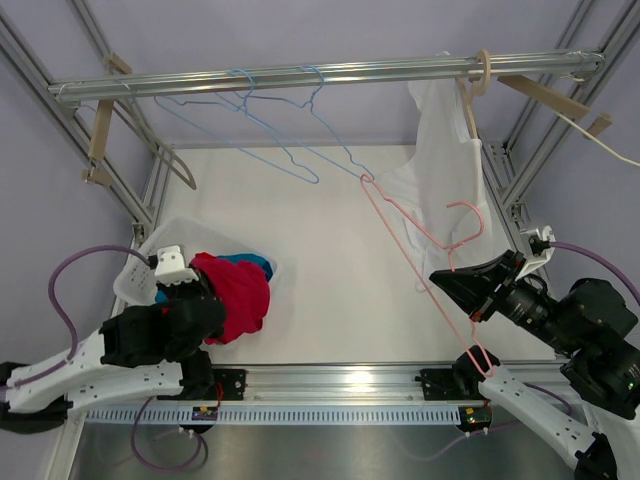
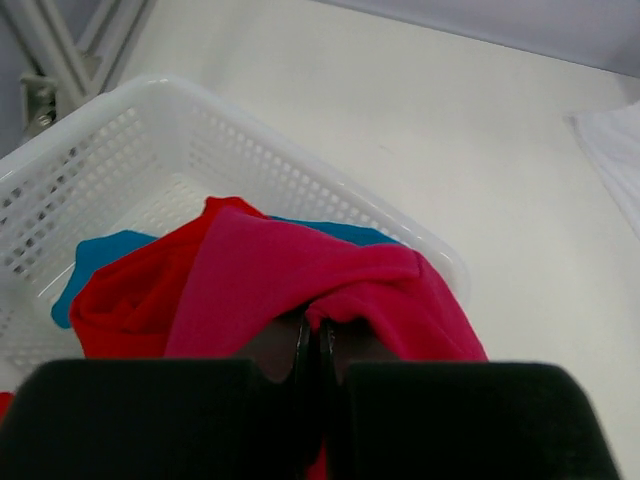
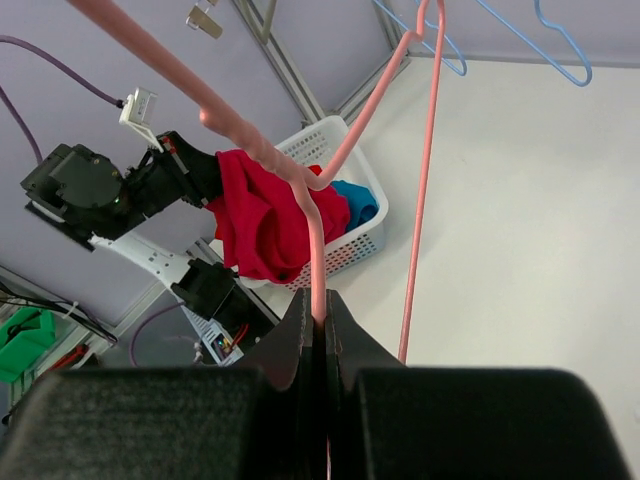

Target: Remove the t-shirt from the hanger

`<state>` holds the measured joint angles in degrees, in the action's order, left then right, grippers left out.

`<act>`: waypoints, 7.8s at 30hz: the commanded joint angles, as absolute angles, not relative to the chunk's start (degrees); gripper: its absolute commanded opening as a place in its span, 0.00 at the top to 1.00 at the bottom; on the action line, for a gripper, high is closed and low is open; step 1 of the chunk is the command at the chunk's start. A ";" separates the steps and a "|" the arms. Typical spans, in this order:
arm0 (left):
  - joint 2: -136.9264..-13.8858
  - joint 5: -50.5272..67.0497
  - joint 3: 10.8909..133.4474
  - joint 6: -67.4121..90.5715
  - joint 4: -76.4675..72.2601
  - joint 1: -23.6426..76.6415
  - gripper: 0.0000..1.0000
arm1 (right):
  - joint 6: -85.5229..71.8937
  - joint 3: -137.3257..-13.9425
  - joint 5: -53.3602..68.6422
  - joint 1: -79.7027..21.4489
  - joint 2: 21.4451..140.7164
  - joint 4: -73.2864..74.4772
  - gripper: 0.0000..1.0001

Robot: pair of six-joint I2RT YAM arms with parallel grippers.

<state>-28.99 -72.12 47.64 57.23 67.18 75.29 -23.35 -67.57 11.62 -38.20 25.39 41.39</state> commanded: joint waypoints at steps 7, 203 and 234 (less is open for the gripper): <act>-31.47 -48.87 43.42 41.76 39.38 43.61 1.00 | -20.83 -66.45 10.46 -38.23 24.17 40.34 1.00; -32.52 9.49 47.55 13.80 23.91 64.69 0.01 | 2.81 -118.56 2.99 -4.39 89.82 45.18 0.85; -35.51 9.75 48.16 15.03 23.64 63.81 0.01 | 2.47 -92.74 -9.67 -14.15 72.34 20.84 1.00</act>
